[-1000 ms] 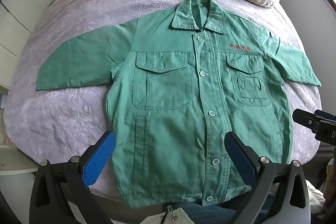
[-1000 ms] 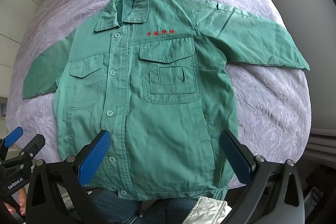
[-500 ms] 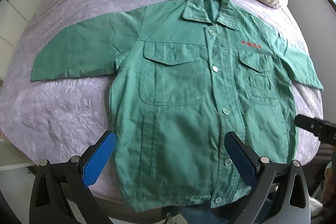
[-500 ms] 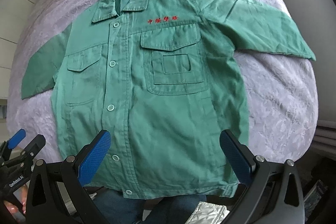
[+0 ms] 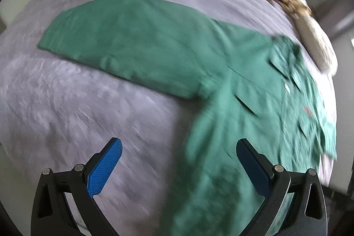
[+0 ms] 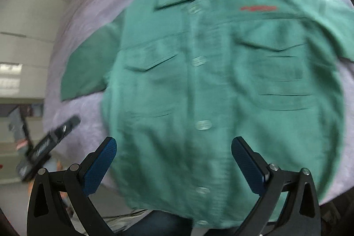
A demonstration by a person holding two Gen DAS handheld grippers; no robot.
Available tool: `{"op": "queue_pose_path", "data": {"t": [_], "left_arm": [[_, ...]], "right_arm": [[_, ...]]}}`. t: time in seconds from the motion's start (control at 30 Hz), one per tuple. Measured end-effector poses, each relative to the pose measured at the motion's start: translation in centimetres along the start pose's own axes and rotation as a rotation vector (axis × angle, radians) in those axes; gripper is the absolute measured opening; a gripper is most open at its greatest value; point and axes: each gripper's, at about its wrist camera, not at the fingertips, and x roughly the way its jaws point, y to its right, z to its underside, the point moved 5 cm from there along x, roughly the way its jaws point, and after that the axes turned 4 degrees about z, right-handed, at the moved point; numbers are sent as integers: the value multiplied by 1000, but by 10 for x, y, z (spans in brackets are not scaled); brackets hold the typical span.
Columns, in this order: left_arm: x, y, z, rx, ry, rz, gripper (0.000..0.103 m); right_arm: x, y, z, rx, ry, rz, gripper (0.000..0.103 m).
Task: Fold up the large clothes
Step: 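Grasp the jacket sleeve nearest the left gripper with the left gripper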
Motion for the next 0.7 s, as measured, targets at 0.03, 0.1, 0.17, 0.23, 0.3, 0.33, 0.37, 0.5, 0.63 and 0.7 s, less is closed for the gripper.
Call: {"op": "queue_pose_path", "data": {"t": [0.03,0.1,0.17,0.23,0.3,0.33,0.37,0.5,0.63,0.7], "left_arm": [[7,-12,-8,-27,9,13,103],[19,-39,-29,-83,46,20,103],[28,-68,-52,-137,99,32,103],[38,-94,-72,-187,144,39,103],[51,-121,-90,-247,180,37,103],[59,-134,-98,-276,196,34,103],[67,-147,-105,-303,206,27,103],[93,-188,-114,-398,205,-4,103],[95,-185,-126,-390,266,-2,101],[90,-184,-134,-367,308,-21,59]], "right_arm": [[10,-10,0,-19,-20,-10,103],[25,-23,1,-40,-32,-8,103],[44,-36,2,-61,-56,-16,103],[59,-47,3,-86,-67,-22,103],[73,-50,2,-103,-77,-17,103],[82,-53,2,-111,-87,-14,103],[91,-55,2,-119,-94,-17,103],[112,-62,-5,-140,-99,-19,103],[119,-74,-12,-160,-73,-52,103],[118,-76,-15,-163,-67,-63,103]]}}
